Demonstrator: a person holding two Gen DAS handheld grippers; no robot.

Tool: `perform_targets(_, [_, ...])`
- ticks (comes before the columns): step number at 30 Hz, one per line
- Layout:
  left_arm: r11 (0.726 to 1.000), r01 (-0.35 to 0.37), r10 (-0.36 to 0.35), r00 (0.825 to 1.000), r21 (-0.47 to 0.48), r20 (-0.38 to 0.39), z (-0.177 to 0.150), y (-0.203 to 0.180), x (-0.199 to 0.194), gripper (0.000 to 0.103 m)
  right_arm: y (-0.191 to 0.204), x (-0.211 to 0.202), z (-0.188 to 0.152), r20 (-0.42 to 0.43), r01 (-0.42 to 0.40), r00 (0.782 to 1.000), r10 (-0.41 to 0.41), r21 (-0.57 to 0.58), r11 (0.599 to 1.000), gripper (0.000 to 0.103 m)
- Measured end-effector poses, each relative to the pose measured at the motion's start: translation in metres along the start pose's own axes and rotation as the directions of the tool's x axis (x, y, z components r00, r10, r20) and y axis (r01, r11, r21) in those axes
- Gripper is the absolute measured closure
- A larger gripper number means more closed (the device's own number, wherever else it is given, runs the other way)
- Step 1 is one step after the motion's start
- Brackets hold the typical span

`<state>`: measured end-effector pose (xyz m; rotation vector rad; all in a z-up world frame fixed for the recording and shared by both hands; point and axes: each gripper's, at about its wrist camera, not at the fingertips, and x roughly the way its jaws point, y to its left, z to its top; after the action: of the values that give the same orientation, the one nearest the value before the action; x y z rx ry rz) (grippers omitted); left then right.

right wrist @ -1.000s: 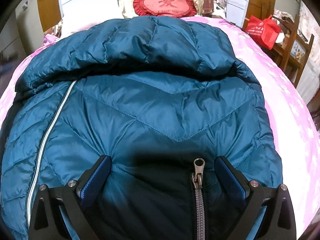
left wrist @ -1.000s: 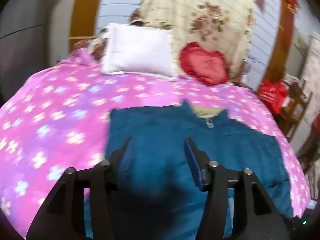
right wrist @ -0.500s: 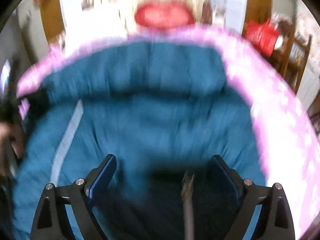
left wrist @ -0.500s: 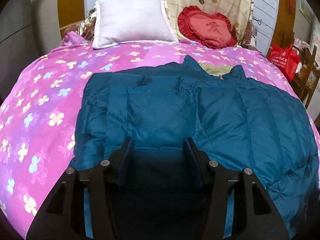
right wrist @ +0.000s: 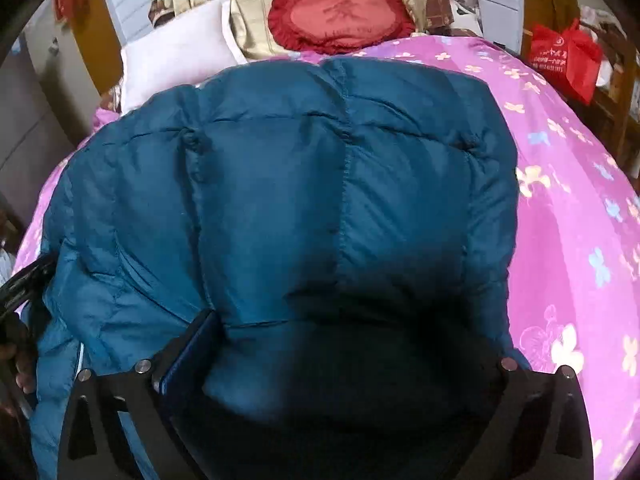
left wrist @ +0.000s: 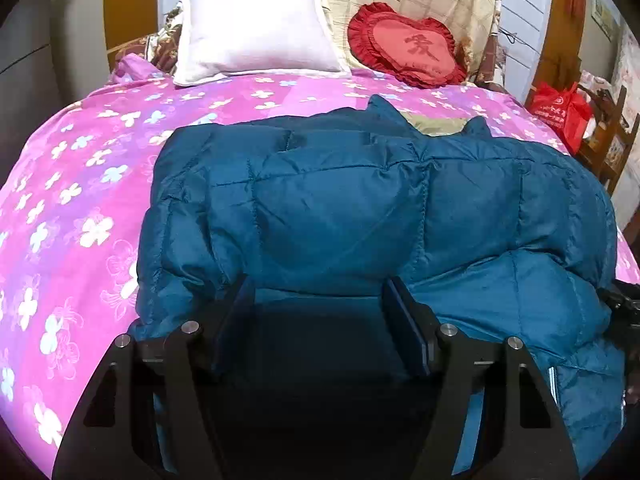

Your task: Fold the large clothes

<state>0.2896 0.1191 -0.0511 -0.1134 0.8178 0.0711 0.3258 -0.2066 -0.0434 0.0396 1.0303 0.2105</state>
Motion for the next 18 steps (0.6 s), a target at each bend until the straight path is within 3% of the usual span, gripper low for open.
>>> perform_targets(3, [0.999, -0.034, 0.034, 0.999, 0.016, -0.002, 0.001, -0.004, 0.002, 0.034, 0.007, -0.009, 0.014, -0.05, 0.034, 0.998, -0.034, -0.009, 0.999, 0.003])
perform_targets(4, [0.999, -0.035, 0.035, 0.999, 0.017, -0.004, 0.001, -0.004, 0.002, 0.034, 0.01, -0.022, 0.021, -0.004, 0.046, 0.999, -0.046, -0.014, 0.999, 0.01])
perform_targets(7, [0.999, -0.034, 0.034, 0.999, 0.014, -0.008, 0.001, -0.004, 0.004, 0.034, 0.024, -0.055, 0.047, 0.182, 0.007, 0.983, -0.012, 0.027, 1.0, 0.011])
perform_targets(10, [1.0, -0.03, 0.03, 0.999, 0.01, -0.013, 0.0, -0.002, 0.004, 0.034, 0.043, -0.05, 0.069, 0.243, -0.021, 0.97, 0.006, 0.056, 0.998, 0.01])
perform_targets(12, [1.0, -0.029, 0.029, 0.999, 0.008, -0.014, 0.0, -0.002, 0.004, 0.034, 0.049, -0.018, 0.082, 0.175, -0.014, 0.984, 0.004, 0.054, 0.998, 0.009])
perform_targets(14, [1.0, -0.022, 0.022, 1.0, 0.011, -0.011, 0.0, -0.002, 0.003, 0.034, 0.05, 0.028, 0.078, 0.053, 0.037, 0.998, -0.039, 0.045, 0.998, 0.006])
perform_targets(18, [1.0, -0.019, 0.019, 1.0, 0.01, -0.014, 0.0, -0.001, 0.004, 0.034, 0.049, 0.043, 0.07, 0.029, 0.08, 0.996, -0.081, 0.018, 0.997, 0.004])
